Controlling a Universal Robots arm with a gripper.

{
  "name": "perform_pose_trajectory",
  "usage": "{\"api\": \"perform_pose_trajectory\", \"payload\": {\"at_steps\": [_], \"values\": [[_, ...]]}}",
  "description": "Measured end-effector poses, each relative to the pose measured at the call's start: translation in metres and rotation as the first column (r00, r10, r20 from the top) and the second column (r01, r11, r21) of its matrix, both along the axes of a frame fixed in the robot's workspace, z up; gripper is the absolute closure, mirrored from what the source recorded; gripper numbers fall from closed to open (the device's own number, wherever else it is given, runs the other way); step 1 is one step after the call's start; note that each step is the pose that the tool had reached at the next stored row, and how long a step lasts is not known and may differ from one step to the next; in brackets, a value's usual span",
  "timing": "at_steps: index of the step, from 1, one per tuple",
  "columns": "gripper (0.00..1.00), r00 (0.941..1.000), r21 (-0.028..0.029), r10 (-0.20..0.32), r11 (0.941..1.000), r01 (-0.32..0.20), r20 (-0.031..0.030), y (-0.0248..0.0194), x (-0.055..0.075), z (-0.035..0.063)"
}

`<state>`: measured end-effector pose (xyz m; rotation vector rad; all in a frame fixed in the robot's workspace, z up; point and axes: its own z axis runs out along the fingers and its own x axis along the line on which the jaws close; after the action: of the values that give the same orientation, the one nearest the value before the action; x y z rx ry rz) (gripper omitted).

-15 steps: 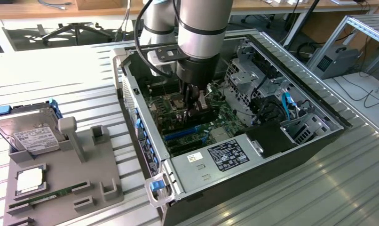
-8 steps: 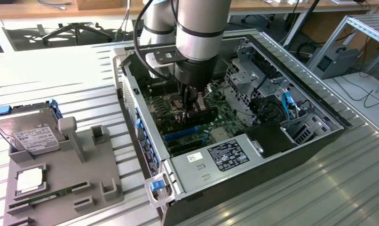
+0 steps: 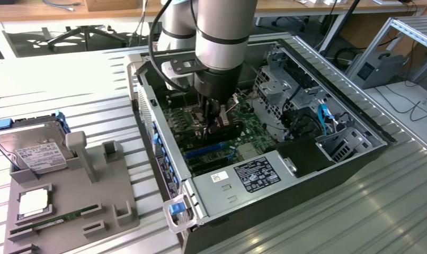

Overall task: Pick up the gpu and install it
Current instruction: 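Insert the gpu into the slot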

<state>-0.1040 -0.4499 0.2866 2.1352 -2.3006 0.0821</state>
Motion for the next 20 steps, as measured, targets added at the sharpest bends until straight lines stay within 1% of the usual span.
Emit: {"api": "perform_pose_trajectory", "payload": {"at_steps": [6,12,15,18,20], "values": [[0.73,1.0,0.0001,0.0,1.0,0.0,0.0002,0.0032,-0.0028,-0.0041],[0.73,1.0,-0.0002,0.0,1.0,0.0,0.0,0.0033,-0.0067,-0.0062],[0.73,1.0,-0.0001,0.0,1.0,0.0,0.0001,0.003,-0.0071,-0.0066],[0.73,1.0,-0.0003,0.0,1.0,0.0,0.0,0.0005,-0.0072,-0.0065],[0.73,1.0,-0.0001,0.0,1.0,0.0,0.0001,0.0,-0.0072,-0.0066]]}}
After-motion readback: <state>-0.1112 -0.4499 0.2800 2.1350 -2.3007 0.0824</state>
